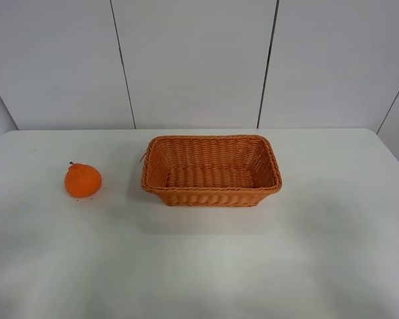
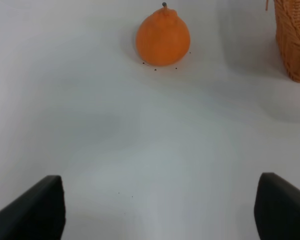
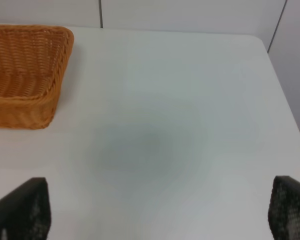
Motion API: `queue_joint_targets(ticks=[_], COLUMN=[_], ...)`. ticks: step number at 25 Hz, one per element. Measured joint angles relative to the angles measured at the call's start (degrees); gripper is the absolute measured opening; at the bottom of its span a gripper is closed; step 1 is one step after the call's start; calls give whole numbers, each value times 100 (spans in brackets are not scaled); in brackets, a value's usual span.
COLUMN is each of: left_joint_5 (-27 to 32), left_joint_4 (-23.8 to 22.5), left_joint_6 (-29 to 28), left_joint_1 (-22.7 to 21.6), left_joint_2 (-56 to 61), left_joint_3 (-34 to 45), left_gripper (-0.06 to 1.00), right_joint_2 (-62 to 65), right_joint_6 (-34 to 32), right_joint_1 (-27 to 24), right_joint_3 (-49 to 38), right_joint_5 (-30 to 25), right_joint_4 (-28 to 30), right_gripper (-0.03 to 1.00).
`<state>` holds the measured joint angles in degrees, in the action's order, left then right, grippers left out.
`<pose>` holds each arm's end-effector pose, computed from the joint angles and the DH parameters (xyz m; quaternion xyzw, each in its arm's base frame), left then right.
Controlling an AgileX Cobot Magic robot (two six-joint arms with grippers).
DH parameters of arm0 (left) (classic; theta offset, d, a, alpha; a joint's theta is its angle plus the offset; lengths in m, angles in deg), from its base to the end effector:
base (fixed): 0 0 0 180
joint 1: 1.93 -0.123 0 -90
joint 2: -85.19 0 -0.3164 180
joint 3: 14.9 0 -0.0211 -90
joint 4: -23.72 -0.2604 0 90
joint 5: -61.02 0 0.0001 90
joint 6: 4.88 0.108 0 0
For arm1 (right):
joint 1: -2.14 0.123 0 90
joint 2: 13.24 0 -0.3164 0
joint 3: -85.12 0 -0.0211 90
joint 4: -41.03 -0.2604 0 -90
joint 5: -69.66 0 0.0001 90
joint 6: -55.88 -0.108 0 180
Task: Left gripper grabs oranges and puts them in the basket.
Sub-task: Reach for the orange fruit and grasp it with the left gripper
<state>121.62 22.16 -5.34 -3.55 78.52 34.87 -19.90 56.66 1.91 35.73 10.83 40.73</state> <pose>-0.0129 0.0022 0.2721 -0.0160 0.8526 0.0189 0.5220 -0.0121 0.0005 0.2771 -0.0041 0.8428 -0.0021 0.5382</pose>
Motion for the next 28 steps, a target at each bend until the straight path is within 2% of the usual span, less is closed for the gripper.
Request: queue_joint_targets(ticks=[13,17,20,28], left_joint_5=[-40,-191,-237,-505], left_joint_4=[0,0,0,10], left_joint_6=[15,261,356,362], left_joint_1=[0,0,0,0], left_joint_2=[0,-257,-1079,-4147], left_joint_3=[-18,-384,-813,-2147], left_gripper=[87,86,85,85], right_joint_2=[0,0,0,0], right_joint_6=[0,0,0,0], right_joint_1=[0,0,0,0], right_joint_3=[0,0,0,0], right_joint_5=[0,0,0,0], right_joint_4=[0,0,0,0], right_gripper=[69,69,69,69])
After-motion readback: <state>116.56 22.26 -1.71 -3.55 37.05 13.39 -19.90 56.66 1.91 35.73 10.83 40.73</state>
